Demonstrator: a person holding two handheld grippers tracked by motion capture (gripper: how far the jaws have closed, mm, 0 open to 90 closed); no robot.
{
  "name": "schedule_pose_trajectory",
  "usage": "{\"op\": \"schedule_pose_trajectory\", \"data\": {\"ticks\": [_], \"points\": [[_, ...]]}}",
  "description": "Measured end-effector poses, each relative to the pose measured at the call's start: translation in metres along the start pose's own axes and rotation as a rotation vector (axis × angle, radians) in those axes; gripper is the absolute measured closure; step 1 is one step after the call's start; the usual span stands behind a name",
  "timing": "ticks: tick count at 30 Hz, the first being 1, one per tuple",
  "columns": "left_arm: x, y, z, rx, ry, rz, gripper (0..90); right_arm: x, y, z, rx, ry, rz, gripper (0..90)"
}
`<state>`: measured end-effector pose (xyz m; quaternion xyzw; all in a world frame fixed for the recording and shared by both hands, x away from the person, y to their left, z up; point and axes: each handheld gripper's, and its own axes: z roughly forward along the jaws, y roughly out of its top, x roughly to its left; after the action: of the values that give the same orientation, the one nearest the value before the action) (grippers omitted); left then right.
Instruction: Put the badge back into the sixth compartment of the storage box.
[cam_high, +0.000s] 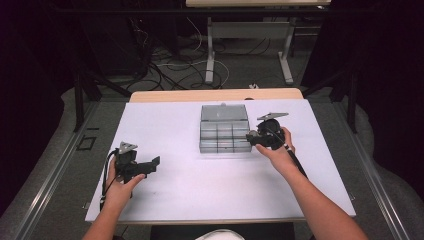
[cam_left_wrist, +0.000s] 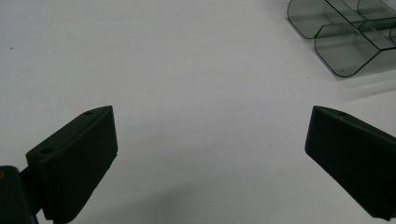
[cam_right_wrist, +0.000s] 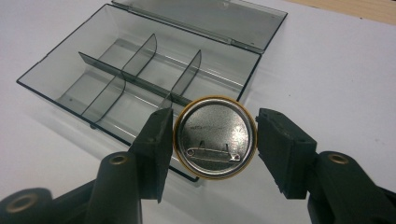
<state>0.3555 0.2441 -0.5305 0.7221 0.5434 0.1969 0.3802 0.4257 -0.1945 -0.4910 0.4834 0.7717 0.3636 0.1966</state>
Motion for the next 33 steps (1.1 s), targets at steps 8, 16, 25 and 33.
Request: {"op": "schedule_pose_trajectory", "data": {"ticks": [8, 16, 25, 33], "points": [[0.000, 0.000, 0.000, -0.004, -0.001, -0.002, 2.7, 0.007, 0.004, 0.006, -0.011, 0.022, -0.005, 46.8], [0.000, 0.000, 0.000, -0.004, -0.001, 0.000, 2.7, 0.012, 0.005, 0.014, -0.017, 0.024, -0.007, 46.8], [0.000, 0.000, 0.000, 0.000, -0.002, 0.002, 2.7, 0.015, 0.006, 0.020, -0.013, 0.026, -0.005, 46.8], [0.000, 0.000, 0.000, -0.009, 0.000, 0.000, 2.7, 0.017, 0.005, 0.026, -0.001, 0.029, -0.018, 46.8]]}}
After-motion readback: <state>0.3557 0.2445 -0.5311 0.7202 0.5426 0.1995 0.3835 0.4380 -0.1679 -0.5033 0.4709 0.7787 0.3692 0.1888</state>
